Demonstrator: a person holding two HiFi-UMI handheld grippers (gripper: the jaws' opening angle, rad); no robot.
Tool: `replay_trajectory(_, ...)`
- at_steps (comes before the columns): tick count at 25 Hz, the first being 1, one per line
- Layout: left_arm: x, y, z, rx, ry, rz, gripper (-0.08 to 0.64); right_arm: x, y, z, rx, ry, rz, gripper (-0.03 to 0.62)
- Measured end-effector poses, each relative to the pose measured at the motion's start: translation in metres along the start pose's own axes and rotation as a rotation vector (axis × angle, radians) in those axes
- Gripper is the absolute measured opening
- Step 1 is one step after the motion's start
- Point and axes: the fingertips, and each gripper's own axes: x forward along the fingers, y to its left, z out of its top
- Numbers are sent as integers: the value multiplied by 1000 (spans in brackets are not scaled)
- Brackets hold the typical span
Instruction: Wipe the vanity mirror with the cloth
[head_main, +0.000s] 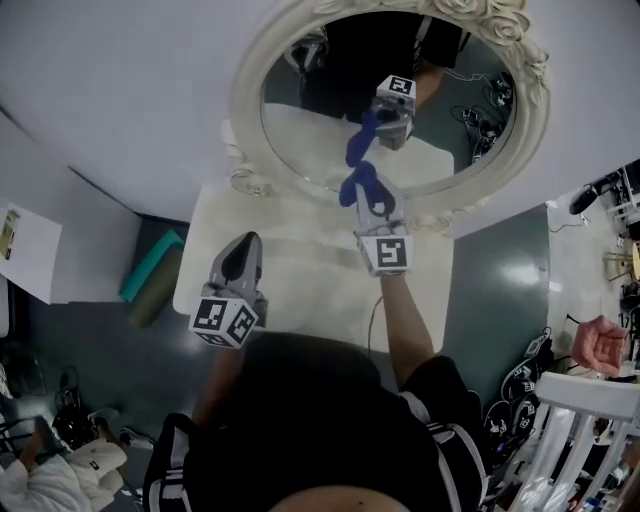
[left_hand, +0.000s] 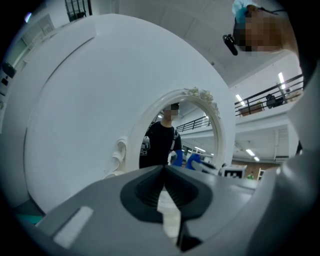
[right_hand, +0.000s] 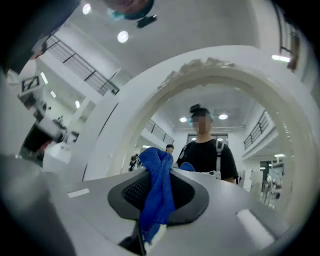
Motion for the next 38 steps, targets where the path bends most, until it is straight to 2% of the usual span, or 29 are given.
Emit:
replay_trajectory(3,6,-17,0,6,1,-30,11,-40,-56,55,205,-182,-196,67)
replay_trajectory(6,8,-36,-3,8,5,-54,11,-89,-118,82,298,-327,-404,67)
replay_trajectory(9,12,-39,-7,7,14,-72,11,-106,-163,82,331,-368,-537,67)
replay_trajectory(12,17,-44,-10,7,21,-92,11,-106,-195,71,339,-356,-608,67)
replay_trajectory(17,21,-47,-16,10,37,-110,11,-86,-217,72,321,-332,-619,67)
replay_trajectory(24,22,-45,-13,8,33,-96,11,-77,-229,78,338,-384,-660,67)
replay_trajectory(28,23,-42,-12,9,29,-91,11,-71,-233,102,357,-415,-669,67)
replay_trajectory(32,25,-42,-12,6,30,-93,11,-56,-230,143,260,-413,-637,69)
replay_trajectory(38,30,-43,-11,2,29,-97,11,-31,-220,191,61,-336,-598,69)
